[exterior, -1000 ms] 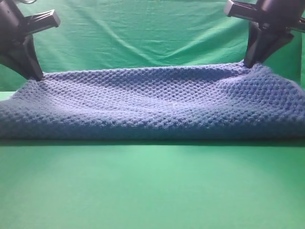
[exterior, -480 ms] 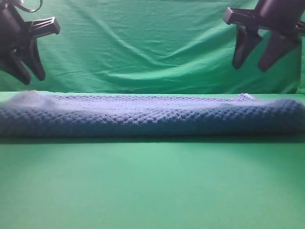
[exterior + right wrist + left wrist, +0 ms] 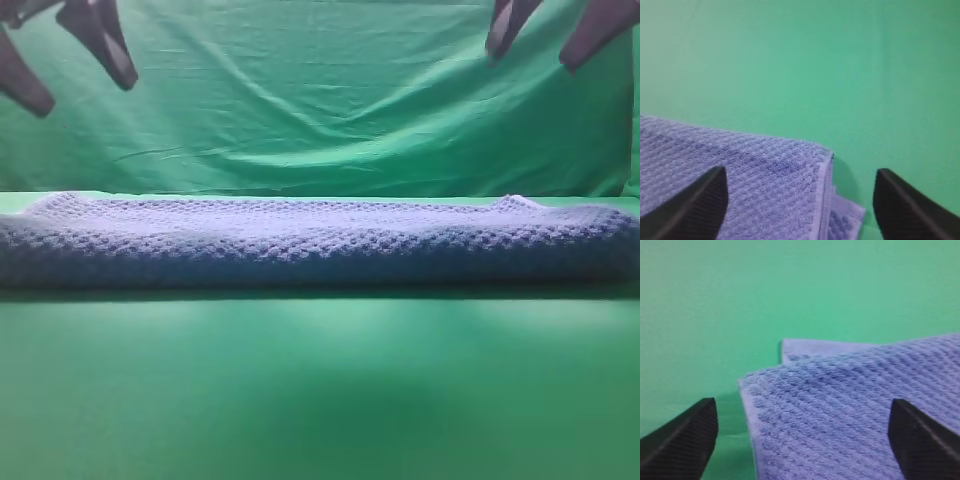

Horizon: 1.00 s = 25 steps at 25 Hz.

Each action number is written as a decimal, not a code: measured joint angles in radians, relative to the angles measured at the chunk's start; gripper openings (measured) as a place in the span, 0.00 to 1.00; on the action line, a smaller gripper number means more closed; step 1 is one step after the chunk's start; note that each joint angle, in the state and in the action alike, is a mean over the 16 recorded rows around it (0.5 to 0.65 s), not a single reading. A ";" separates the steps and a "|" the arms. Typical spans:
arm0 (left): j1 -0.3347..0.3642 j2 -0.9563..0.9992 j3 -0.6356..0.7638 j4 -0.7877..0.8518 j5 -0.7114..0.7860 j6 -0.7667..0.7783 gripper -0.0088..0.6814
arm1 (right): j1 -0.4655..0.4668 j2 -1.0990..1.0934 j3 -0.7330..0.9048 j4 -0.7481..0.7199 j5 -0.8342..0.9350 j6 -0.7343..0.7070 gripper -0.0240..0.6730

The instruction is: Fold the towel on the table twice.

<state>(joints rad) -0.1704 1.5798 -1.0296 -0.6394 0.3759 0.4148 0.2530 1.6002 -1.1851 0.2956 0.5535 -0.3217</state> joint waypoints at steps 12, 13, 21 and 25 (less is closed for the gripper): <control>0.000 -0.290 -0.118 0.009 0.355 0.026 0.07 | -0.002 -0.340 0.000 -0.006 0.237 0.022 0.12; 0.000 -0.317 -0.122 0.008 0.375 0.026 0.05 | -0.002 -0.370 0.000 -0.007 0.256 0.026 0.09; 0.000 -0.573 -0.103 0.012 0.475 0.019 0.01 | -0.002 -0.613 0.015 -0.012 0.376 0.058 0.03; 0.000 -0.722 -0.056 0.032 0.497 -0.004 0.01 | -0.002 -0.735 0.046 -0.015 0.411 0.069 0.03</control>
<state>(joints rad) -0.1704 0.8577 -1.0855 -0.6069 0.8731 0.4107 0.2506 0.8653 -1.1390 0.2803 0.9642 -0.2524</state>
